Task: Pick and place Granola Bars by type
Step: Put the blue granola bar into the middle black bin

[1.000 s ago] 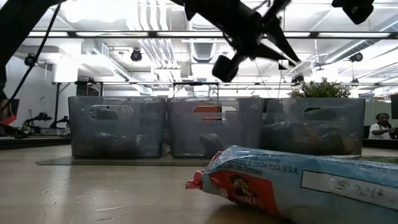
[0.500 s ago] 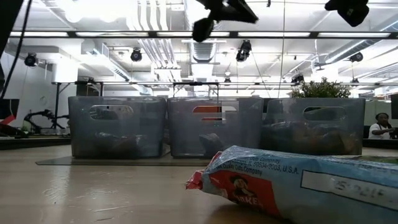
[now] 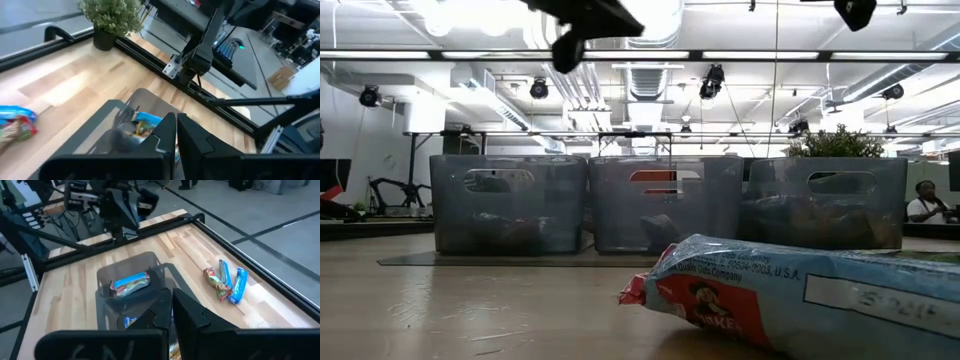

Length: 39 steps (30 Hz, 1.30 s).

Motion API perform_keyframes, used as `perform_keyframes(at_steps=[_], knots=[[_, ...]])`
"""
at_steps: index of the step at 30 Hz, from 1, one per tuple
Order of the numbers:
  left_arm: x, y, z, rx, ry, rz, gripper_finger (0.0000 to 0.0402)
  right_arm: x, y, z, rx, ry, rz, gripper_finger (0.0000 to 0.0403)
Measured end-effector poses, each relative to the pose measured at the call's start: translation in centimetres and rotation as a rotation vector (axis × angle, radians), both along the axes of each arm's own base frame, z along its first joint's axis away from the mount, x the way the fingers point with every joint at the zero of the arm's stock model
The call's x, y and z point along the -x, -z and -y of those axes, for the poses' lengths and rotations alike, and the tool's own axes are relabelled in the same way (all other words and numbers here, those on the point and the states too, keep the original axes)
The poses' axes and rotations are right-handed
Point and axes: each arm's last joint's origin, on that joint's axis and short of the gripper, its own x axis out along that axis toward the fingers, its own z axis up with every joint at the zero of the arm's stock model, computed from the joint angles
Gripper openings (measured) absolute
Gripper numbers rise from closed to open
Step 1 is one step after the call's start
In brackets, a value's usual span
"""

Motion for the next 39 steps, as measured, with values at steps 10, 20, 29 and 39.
perform_keyframes(at_steps=[10,20,29,39], knots=[[5.4,0.0,0.0,-0.070,-0.017,0.036,0.0000,-2.4,0.3,-0.2,0.005,0.013,-0.007,0.0008],[7.2,0.1,0.0,-0.120,-0.004,0.018,0.0000,-4.3,-0.6,-0.3,-0.003,0.026,-0.032,0.0008],[7.4,0.2,0.0,-0.135,0.002,-0.002,0.0000,-6.2,-2.4,-1.5,-0.103,-0.199,-0.033,0.0008],[7.7,0.0,0.0,-0.159,0.009,0.001,0.0000,-10.0,-4.1,-5.3,-0.254,-0.363,-0.082,0.0008]])
